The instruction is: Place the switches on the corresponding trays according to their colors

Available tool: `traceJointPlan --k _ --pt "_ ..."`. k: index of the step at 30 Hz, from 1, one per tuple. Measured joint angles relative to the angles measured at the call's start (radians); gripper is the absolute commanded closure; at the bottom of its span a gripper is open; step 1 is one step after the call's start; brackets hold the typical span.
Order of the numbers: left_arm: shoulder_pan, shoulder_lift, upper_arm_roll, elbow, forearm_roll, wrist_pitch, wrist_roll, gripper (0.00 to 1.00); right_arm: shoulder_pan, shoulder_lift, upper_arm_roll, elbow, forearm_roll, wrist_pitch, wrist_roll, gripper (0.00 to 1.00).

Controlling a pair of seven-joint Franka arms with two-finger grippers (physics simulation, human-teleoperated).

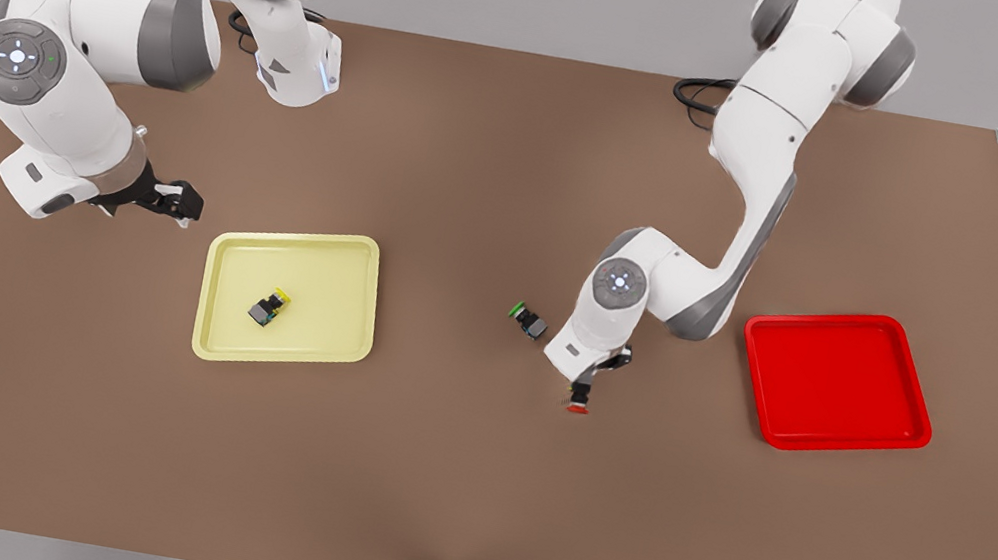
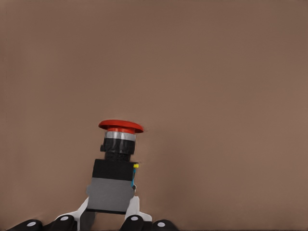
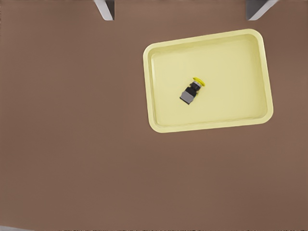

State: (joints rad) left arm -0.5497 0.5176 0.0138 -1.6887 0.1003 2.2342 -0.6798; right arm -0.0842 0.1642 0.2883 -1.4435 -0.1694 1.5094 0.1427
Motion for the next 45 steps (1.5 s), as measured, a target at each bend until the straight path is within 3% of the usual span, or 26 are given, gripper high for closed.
traceJointPlan --k 6,15,18,25,26,27,32,34,36,37,41,42,44,45 --pt "0.109 -0.237 -0.002 -0.294 0.007 0.024 0.112 0.54 0.003 0.001 0.001 0.000 0.001 0.000 0.000 0.00" --pt "0.508 -0.446 -0.001 -0.560 0.013 0.032 0.616 0.54 0.003 0.006 0.000 0.000 0.001 -0.002 0.000 0.00" --pt "0.605 -0.435 -0.001 -0.600 0.047 0.067 0.697 0.54 0.001 0.006 0.001 0.000 0.001 -0.002 0.000 0.00" --pt "0.640 -0.284 0.001 -0.654 0.068 0.229 0.764 0.52 0.003 0.006 0.002 0.000 0.002 -0.002 0.002 0.00" --pt "0.646 -0.277 0.001 -0.654 0.079 0.238 0.763 0.13 0.004 0.006 0.002 0.000 0.002 -0.002 0.007 0.00" --pt "0.644 -0.272 0.000 -0.654 0.076 0.235 0.766 0.00 0.003 0.006 0.002 0.000 0.002 -0.002 0.008 0.00" --pt "0.656 -0.317 0.000 -0.654 0.021 0.212 0.769 0.00 0.003 0.006 0.002 0.000 0.002 -0.002 0.008 0.00" --pt "0.646 -0.392 -0.004 -0.655 0.013 0.142 0.767 0.00 0.003 0.008 0.002 0.000 0.002 -0.001 0.008 0.00" --pt "0.666 -0.506 -0.080 -0.656 0.009 0.062 0.747 0.00 0.003 0.008 0.002 0.000 0.002 0.000 0.008 0.00" --pt "0.684 -0.546 -0.137 -0.629 0.008 0.003 0.688 0.00 0.003 0.009 0.002 0.000 0.002 0.000 0.008 0.00" --pt "0.574 -0.531 -0.197 -0.180 -0.004 -0.518 0.640 0.00 0.003 0.009 0.002 0.000 0.005 0.002 0.008 0.00" --pt "0.521 -0.529 -0.182 -0.115 -0.008 -0.583 0.641 0.00 0.003 0.009 0.002 0.000 0.005 0.001 0.008 0.00" --pt "0.231 -0.520 0.037 0.031 -0.014 -0.715 0.652 0.00 0.003 0.012 0.002 0.000 0.007 0.003 0.008 0.00" --pt "0.184 -0.523 0.051 0.079 -0.021 -0.751 0.653 0.00 0.003 0.014 0.002 0.000 0.007 0.006 0.008 0.00"
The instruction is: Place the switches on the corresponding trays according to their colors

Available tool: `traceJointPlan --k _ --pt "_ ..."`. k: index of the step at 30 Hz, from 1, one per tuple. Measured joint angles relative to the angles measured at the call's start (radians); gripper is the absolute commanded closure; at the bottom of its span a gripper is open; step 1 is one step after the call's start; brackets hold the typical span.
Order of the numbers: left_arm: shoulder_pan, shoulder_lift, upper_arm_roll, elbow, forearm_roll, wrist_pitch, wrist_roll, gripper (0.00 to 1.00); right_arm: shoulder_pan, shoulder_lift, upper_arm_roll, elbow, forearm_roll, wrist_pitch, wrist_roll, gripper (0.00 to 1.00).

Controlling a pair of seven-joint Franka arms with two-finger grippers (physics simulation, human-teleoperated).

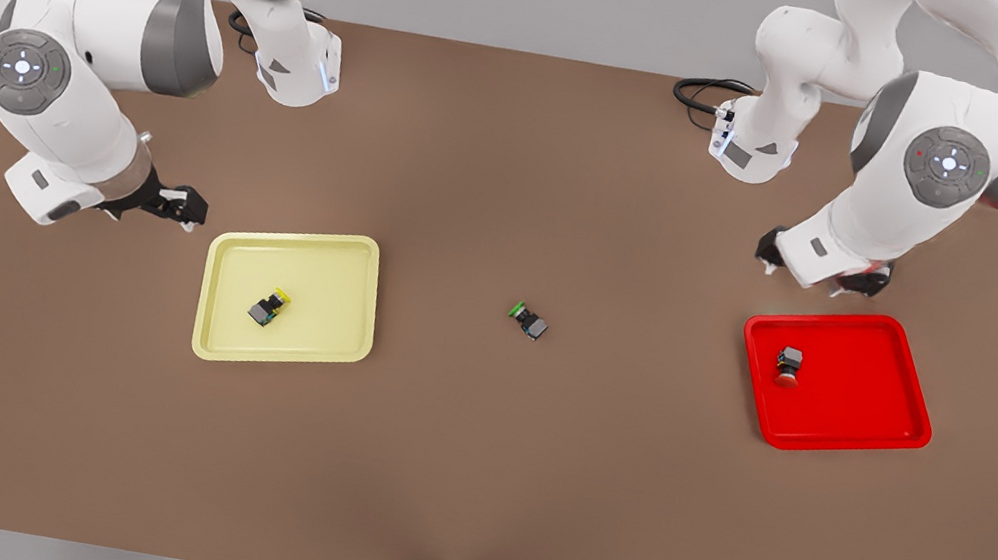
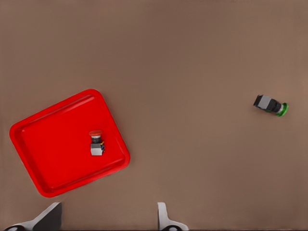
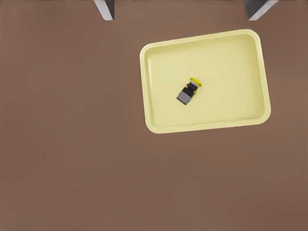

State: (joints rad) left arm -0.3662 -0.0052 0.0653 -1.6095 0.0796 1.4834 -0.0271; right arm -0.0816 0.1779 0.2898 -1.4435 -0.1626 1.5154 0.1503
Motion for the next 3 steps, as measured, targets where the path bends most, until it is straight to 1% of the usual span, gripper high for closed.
traceJointPlan --k 3 --pt "-0.089 -0.011 0.007 0.049 -0.042 -0.029 -0.002 0.00 0.000 -0.001 0.000 0.003 0.001 0.000 0.000 0.00"
